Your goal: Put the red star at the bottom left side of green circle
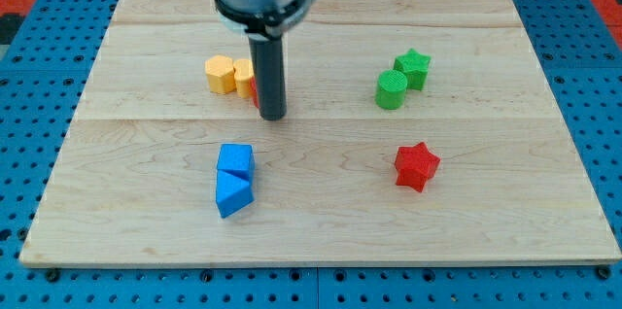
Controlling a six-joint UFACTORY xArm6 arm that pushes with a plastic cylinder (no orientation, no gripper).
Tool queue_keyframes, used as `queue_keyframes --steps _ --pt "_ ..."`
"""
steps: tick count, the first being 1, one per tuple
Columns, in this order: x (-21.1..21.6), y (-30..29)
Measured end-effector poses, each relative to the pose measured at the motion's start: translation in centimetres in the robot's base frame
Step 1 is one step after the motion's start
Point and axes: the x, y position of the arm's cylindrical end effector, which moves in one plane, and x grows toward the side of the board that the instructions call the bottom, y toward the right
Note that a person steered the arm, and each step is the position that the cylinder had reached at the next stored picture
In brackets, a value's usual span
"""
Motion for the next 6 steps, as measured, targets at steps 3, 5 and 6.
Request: queue_keyframes --steps 3,5,6 --pt "4.8 20.3" --pt "10.8 16.4" --pt "6.1 10.4"
